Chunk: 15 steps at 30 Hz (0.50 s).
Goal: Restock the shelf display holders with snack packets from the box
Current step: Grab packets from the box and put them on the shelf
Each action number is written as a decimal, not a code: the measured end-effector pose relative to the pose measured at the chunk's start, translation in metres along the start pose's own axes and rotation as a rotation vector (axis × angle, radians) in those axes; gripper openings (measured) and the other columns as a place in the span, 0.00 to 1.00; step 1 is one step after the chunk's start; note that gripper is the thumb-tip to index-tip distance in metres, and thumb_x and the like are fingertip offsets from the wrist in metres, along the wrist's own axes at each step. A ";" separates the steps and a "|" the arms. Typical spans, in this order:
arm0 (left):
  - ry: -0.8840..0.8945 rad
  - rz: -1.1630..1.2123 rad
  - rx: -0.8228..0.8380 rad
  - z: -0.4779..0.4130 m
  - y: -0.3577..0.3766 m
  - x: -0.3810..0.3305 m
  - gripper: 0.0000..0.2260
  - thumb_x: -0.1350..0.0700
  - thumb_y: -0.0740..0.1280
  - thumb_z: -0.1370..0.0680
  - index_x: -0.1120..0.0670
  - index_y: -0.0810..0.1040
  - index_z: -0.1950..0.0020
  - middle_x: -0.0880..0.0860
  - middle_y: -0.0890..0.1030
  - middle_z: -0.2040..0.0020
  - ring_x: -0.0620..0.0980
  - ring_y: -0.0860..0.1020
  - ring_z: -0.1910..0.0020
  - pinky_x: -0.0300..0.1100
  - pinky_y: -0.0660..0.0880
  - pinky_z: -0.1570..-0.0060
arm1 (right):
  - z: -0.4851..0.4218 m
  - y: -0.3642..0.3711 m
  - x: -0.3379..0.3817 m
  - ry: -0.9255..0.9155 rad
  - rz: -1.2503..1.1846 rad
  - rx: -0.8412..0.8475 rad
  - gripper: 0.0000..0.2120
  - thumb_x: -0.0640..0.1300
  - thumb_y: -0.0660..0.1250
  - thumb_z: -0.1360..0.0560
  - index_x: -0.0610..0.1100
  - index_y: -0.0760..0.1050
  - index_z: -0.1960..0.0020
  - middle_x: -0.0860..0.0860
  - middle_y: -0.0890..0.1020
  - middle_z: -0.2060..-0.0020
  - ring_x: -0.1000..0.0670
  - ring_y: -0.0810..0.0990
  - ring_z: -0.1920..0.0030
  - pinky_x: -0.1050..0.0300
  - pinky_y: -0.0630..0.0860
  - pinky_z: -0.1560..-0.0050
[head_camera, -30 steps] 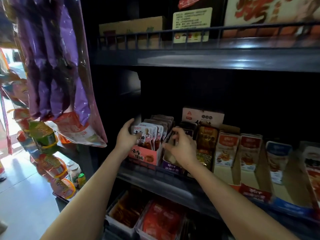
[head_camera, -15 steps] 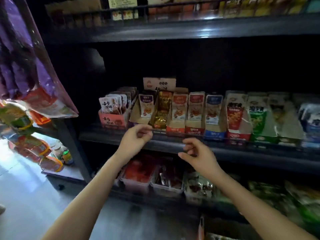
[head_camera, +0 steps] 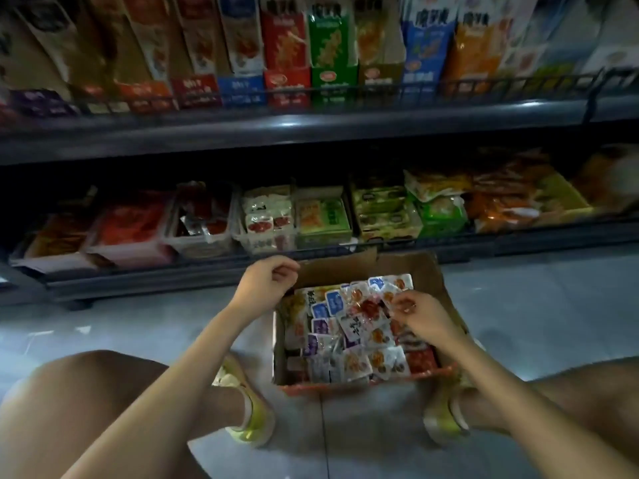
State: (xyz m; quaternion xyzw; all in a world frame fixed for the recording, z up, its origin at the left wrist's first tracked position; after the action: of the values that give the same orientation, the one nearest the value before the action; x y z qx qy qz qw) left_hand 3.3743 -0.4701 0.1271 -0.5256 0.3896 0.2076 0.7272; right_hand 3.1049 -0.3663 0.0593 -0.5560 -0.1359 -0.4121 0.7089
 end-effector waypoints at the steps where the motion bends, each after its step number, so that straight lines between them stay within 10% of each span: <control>1: -0.015 -0.017 0.013 -0.001 0.016 0.004 0.06 0.60 0.66 0.23 0.53 0.81 0.48 0.48 0.80 0.55 0.43 0.77 0.58 0.25 0.70 0.61 | 0.001 0.007 -0.017 0.031 0.005 0.004 0.05 0.43 0.71 0.27 0.44 0.79 0.51 0.50 0.82 0.58 0.48 0.81 0.53 0.51 0.76 0.47; 7: -0.128 0.002 0.047 -0.004 0.080 0.040 0.07 0.61 0.66 0.23 0.53 0.80 0.48 0.48 0.80 0.54 0.38 0.75 0.60 0.21 0.68 0.62 | -0.016 0.054 -0.079 0.151 0.009 -0.016 0.05 0.42 0.71 0.27 0.42 0.76 0.54 0.48 0.78 0.63 0.42 0.81 0.52 0.55 0.72 0.56; 15: -0.254 0.092 -0.015 -0.007 0.127 0.102 0.09 0.63 0.67 0.23 0.53 0.78 0.45 0.46 0.80 0.53 0.36 0.76 0.54 0.24 0.70 0.55 | -0.083 0.105 -0.104 -0.064 0.439 -0.003 0.25 0.46 0.70 0.26 0.43 0.70 0.32 0.45 0.75 0.35 0.43 0.71 0.33 0.50 0.68 0.35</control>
State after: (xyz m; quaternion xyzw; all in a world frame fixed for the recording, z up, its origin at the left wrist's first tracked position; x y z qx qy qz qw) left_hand 3.3440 -0.4415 -0.0302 -0.4821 0.3163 0.3084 0.7565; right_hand 3.0955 -0.3918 -0.1080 -0.5860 -0.0334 -0.2301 0.7763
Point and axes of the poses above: each hand's wrist, its own z-axis away from the middle knuckle, its own y-axis out of the palm, x = y × z, the point moved 2 cm from there along -z, towards the middle knuckle
